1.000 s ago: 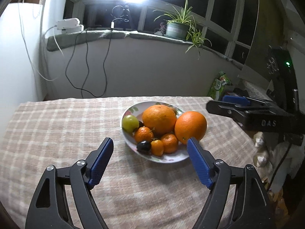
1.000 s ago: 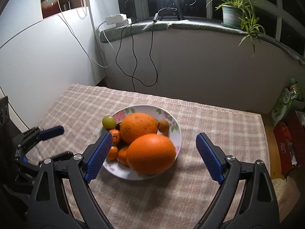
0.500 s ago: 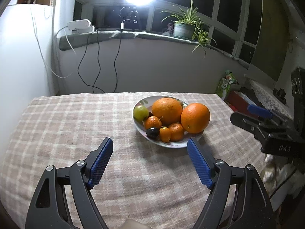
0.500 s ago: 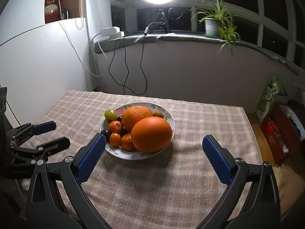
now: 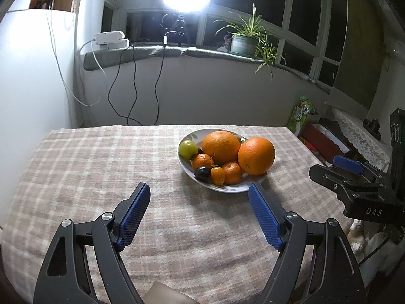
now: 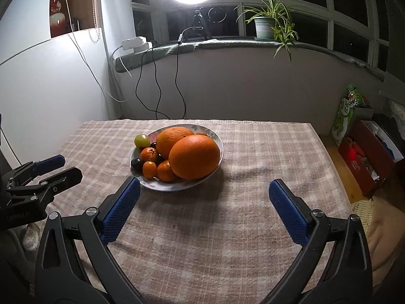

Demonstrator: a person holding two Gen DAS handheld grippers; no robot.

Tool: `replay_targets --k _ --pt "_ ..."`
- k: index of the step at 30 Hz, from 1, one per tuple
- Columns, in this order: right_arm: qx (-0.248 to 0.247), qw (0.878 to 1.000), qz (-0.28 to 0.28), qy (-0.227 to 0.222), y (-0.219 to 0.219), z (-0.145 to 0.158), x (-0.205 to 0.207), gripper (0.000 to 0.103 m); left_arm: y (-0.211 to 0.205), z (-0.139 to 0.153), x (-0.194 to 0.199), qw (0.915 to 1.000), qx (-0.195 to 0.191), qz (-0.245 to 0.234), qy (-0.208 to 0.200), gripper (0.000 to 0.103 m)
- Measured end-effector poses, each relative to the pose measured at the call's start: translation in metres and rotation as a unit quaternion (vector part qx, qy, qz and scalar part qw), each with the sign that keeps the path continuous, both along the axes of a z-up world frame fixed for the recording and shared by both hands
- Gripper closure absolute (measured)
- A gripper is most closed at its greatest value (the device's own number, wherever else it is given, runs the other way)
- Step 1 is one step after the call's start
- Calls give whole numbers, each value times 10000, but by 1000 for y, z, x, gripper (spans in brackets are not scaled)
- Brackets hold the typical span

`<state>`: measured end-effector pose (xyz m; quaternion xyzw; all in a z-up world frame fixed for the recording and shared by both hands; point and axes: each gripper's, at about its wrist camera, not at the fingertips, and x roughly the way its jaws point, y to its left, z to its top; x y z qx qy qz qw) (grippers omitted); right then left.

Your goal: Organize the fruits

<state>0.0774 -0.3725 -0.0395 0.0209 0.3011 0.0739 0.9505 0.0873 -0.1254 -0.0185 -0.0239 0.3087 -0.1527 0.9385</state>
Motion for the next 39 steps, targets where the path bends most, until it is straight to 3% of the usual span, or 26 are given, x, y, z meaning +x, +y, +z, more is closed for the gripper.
replay_targets --k 22,39 --pt "64 9997 214 -59 15 7 -18 0 4 7 -17 9999 31 61 -104 23" --pt "93 9997 205 64 13 3 -9 0 5 3 -12 9999 75 113 -73 23"
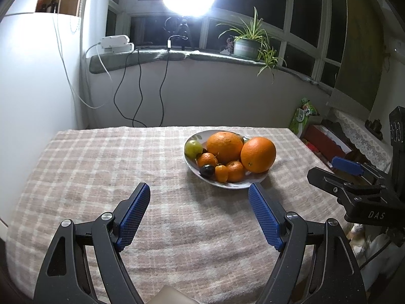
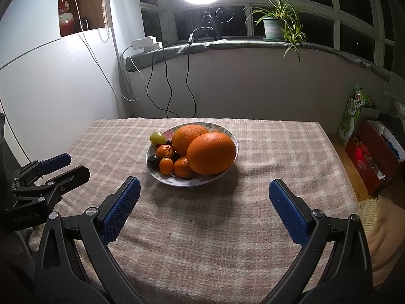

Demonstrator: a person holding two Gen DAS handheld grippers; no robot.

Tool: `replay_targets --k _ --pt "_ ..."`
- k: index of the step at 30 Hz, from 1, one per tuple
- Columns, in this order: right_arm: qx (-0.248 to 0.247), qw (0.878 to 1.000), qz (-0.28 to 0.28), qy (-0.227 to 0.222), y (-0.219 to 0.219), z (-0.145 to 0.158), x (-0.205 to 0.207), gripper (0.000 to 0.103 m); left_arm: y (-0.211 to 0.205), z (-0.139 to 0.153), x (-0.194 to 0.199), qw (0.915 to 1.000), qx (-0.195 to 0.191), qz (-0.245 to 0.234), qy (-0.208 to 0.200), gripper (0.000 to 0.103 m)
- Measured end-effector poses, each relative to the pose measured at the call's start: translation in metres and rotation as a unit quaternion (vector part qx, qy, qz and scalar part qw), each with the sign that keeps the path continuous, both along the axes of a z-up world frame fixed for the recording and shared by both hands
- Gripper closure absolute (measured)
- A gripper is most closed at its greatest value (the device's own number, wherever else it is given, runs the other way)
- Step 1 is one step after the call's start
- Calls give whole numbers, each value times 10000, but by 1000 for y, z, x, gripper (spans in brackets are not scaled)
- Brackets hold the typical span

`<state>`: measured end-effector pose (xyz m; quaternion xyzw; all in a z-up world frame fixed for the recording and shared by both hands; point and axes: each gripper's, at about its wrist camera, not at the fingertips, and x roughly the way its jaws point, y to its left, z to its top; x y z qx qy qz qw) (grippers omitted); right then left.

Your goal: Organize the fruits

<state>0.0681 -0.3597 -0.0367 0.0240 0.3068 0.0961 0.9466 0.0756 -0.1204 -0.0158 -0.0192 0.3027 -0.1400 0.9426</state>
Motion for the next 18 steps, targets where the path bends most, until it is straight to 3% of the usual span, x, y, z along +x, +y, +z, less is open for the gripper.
replay_targets --k 18 --pt "104 9994 -177 278 -11 -23 24 0 4 -13 15 9999 38 73 61 23"
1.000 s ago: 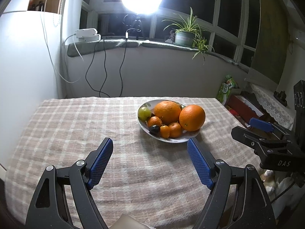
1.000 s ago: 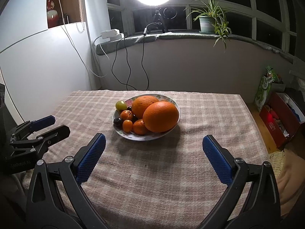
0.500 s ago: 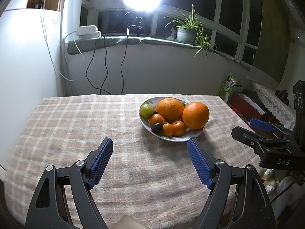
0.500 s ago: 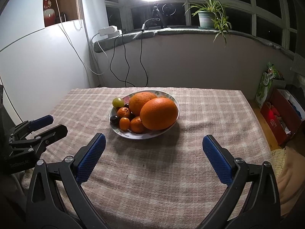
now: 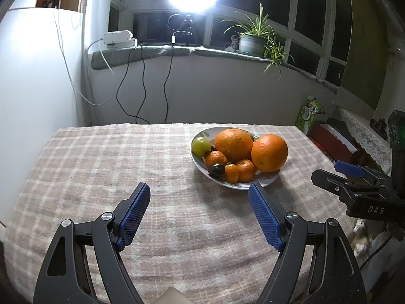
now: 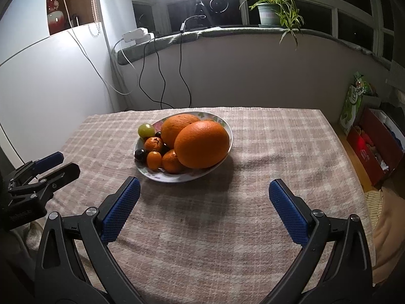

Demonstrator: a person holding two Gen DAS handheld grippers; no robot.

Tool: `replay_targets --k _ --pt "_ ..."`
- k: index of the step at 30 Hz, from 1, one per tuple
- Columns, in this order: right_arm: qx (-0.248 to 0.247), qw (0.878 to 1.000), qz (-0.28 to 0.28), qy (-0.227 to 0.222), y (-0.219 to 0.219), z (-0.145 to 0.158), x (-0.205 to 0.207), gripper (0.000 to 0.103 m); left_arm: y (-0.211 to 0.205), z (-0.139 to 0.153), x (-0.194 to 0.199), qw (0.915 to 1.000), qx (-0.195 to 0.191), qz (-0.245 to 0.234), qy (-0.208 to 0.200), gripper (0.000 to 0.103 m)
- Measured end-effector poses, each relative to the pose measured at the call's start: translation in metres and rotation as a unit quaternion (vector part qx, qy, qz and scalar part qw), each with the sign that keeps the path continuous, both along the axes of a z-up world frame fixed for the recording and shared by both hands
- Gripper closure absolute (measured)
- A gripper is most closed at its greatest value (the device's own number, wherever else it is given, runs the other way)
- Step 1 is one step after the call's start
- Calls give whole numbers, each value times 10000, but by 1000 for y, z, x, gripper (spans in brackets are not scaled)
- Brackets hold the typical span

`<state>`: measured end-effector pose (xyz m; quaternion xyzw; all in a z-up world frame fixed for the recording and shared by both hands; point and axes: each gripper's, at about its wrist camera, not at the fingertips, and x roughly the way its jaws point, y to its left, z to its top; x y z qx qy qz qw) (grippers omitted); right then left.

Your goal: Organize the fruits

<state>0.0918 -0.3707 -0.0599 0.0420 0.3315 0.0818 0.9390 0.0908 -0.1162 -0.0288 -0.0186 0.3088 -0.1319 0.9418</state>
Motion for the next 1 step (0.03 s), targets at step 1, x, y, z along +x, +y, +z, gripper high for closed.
replay_targets --k 1 --pt "12 10000 -19 13 -1 -1 1 0 1 -1 2 10000 12 -17 21 23"
